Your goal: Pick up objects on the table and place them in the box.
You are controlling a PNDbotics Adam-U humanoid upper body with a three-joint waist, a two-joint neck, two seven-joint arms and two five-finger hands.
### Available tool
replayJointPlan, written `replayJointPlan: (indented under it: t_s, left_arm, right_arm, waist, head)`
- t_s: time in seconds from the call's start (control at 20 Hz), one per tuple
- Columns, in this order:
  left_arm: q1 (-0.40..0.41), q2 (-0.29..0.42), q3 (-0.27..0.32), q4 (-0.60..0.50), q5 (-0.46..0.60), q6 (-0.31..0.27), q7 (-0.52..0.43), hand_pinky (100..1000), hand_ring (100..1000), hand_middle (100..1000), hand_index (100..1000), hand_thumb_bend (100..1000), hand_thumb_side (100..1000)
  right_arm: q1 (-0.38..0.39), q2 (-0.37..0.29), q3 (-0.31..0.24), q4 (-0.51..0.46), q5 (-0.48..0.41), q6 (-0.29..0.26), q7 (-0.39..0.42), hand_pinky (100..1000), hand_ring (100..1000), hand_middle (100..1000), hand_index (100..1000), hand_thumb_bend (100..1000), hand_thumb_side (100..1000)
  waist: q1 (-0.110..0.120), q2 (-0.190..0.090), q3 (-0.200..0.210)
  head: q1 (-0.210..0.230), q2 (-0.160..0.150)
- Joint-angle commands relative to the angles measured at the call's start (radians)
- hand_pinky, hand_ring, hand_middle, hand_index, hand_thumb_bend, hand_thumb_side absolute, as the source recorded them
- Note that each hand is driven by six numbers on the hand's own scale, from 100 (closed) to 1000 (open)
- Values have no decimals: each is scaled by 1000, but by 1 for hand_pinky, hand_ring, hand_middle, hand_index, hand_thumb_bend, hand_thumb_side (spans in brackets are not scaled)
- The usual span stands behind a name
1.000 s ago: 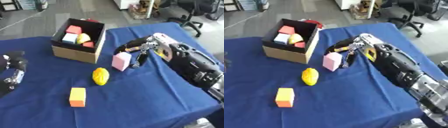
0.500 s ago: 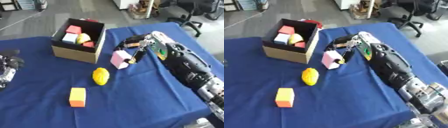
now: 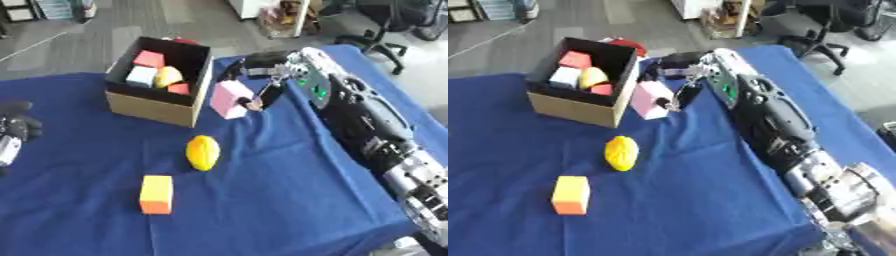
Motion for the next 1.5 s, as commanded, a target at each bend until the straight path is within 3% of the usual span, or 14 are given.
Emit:
replayJointPlan:
  t_s: [0.05, 0.45, 0.65, 0.7, 0.95, 1.0, 1.1, 1.3, 1.5]
  left_arm:
    - [-4, 0, 11, -20, 8, 4, 0, 764, 680, 640, 868, 100, 680]
    - [-1, -31, -1, -25, 17, 8, -14, 765, 680, 640, 867, 100, 690]
    - [0, -49, -7, -25, 20, 12, -22, 767, 680, 639, 867, 100, 698]
    - [0, -53, -8, -25, 21, 12, -24, 767, 680, 639, 867, 100, 701]
    - [6, -64, -4, -25, 21, 14, -24, 768, 679, 638, 866, 100, 710]
    - [9, -65, -3, -24, 20, 16, -23, 768, 679, 638, 866, 100, 714]
    - [13, -67, -2, -22, 19, 17, -23, 768, 679, 638, 866, 100, 720]
    - [17, -69, -3, -22, 17, 19, -27, 770, 680, 638, 864, 100, 723]
    - [18, -69, -2, -23, 16, 19, -29, 771, 680, 639, 864, 100, 722]
  right_arm:
    - [-47, 11, -60, -25, 13, 34, -33, 857, 729, 505, 681, 100, 100]
    - [-113, 85, -171, 7, 112, 150, -144, 852, 722, 518, 695, 100, 100]
    - [-111, 105, -199, 56, 177, 215, -208, 858, 754, 624, 778, 100, 100]
    - [-106, 107, -207, 70, 194, 232, -225, 856, 768, 691, 826, 100, 100]
    - [-63, 115, -287, 137, 282, 320, -313, 871, 822, 830, 952, 106, 107]
    - [-59, 117, -292, 140, 301, 339, -332, 878, 835, 859, 978, 162, 302]
    - [-58, 125, -280, 135, 340, 378, -371, 889, 856, 907, 995, 274, 474]
    - [-70, 143, -214, 98, 408, 439, -436, 907, 884, 959, 1000, 400, 468]
    - [-73, 142, -176, 63, 474, 413, -441, 917, 892, 966, 1000, 401, 412]
  waist:
    - [5, -35, 9]
    - [4, -37, 77]
    - [4, -38, 112]
    - [5, -38, 117]
    - [7, -37, 136]
    - [6, -37, 136]
    - [4, -37, 137]
    - [-1, -38, 133]
    - [-1, -40, 127]
  head:
    - [-11, -8]
    - [-64, -13]
    - [-96, -13]
    - [-102, -14]
    - [-116, -16]
    - [-115, -13]
    - [-112, -11]
    - [-109, -9]
    - [-107, -5]
